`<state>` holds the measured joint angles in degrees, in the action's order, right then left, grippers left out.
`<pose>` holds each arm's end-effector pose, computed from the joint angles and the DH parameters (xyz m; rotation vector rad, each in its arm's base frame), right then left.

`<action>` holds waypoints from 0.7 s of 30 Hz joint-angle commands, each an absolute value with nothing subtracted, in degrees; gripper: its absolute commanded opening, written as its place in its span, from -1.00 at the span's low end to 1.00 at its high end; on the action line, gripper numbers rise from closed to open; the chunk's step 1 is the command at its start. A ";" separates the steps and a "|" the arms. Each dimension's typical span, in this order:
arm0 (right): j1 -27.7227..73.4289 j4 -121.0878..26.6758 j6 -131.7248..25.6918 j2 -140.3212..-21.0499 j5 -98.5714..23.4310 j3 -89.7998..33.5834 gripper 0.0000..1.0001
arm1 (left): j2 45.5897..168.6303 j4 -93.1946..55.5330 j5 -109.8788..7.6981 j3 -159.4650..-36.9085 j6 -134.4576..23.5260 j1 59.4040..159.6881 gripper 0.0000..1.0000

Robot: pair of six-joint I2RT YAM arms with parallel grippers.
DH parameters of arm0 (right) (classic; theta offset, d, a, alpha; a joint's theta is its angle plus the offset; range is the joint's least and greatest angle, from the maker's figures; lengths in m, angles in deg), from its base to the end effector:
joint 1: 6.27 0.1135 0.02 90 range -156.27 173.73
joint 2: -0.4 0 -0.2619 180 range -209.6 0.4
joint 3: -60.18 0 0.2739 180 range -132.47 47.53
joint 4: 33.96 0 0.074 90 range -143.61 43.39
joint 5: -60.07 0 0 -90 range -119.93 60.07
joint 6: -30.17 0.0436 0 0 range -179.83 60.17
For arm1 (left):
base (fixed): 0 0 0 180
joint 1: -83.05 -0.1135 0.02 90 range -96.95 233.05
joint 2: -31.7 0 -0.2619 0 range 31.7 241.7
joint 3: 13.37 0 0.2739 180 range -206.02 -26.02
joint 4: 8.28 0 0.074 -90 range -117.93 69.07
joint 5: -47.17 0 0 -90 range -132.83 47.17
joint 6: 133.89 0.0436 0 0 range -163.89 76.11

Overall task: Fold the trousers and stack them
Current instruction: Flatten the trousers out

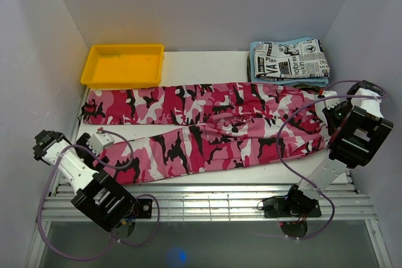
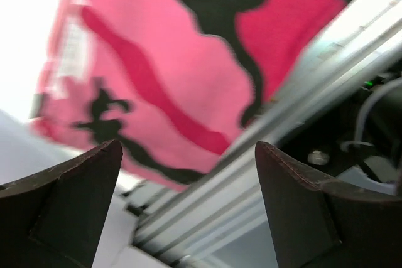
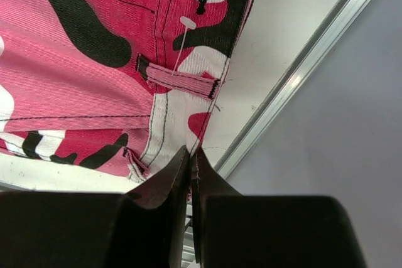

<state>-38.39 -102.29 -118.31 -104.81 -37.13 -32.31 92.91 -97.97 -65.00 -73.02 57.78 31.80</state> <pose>0.3198 -0.1943 0.1901 -0.6850 2.8617 -0.0335 0.1162 0.1185 0.2212 1.1729 2.5053 -0.1562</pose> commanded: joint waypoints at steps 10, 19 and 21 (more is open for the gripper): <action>-38.18 -102.86 -120.39 -103.50 -36.08 -30.70 -0.84 | 115.02 -83.88 -65.08 -84.21 43.40 34.44 0.08; -38.62 -102.60 -123.63 -99.28 -33.27 -21.84 -0.84 | 127.28 -69.01 -55.93 -79.44 29.43 41.56 -0.28; -38.79 -102.42 -124.78 -98.49 -32.83 -20.33 -0.85 | 131.44 -68.05 -55.23 -83.83 25.75 41.56 -0.33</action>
<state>-38.41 -101.15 -119.58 -101.95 -34.55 -22.08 125.39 -75.17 -58.21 -80.58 33.00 41.70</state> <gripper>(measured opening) 0.081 0.346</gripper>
